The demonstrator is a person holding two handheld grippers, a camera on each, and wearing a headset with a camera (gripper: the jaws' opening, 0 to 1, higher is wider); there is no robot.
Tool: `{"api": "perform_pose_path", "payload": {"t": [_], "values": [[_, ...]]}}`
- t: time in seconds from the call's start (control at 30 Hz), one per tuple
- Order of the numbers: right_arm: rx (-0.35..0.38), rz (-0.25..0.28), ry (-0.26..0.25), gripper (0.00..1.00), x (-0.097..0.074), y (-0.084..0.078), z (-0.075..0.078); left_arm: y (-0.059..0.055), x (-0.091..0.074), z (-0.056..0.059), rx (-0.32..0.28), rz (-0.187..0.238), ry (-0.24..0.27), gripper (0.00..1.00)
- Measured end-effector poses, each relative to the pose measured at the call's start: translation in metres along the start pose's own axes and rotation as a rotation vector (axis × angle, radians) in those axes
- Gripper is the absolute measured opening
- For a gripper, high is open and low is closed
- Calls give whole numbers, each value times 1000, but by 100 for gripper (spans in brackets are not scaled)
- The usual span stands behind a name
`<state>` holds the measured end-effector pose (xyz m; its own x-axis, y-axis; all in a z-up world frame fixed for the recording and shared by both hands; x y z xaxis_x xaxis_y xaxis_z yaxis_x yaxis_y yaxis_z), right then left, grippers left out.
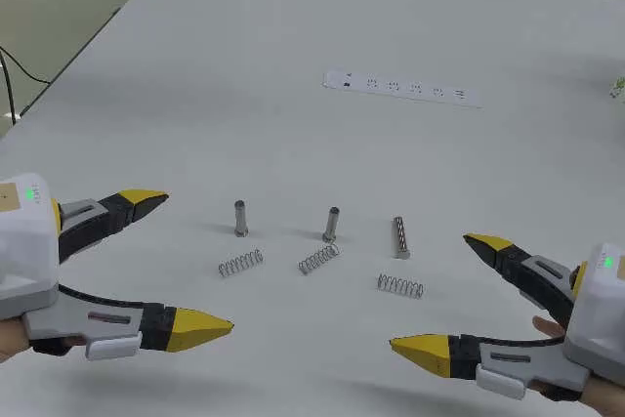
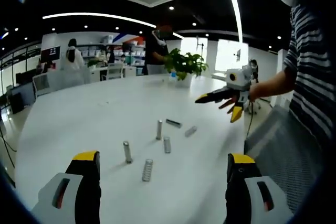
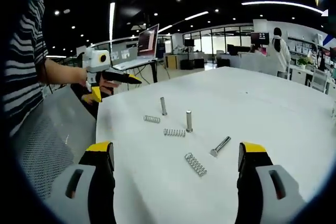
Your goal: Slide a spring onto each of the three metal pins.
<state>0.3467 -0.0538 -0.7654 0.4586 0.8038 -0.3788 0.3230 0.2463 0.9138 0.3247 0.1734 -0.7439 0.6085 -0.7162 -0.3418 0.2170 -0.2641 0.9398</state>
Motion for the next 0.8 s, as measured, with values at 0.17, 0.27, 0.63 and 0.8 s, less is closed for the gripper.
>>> {"api": "perform_pose_path", "payload": {"t": [0.17, 0.27, 0.63, 0.8], "values": [[-14, -10, -4, 97, 1, -1, 1, -1, 1, 1, -1, 1, -6, 98], [-23, -11, -7, 97, 2, 0, 2, -1, 1, 2, 1, 1, -5, 98], [-22, -12, -4, 97, 3, -2, 1, 0, 0, 0, -4, 7, 1, 98], [-2, -3, -5, 96, 2, -1, 1, 1, 1, 3, -2, 7, -7, 98]]}}
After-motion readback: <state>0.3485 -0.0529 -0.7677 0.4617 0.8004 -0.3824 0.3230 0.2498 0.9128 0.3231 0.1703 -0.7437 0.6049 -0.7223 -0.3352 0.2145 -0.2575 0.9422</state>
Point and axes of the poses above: the centre of the closed fingertips' face, and the gripper's own axes: x roughly forward along the fingers, z roughly to its right, y roughly out of its top, the point moved 2 cm from there along -x, roughly backward along the fingers, and after that the axes turned 5 degrees about x, right-handed, at the moved point
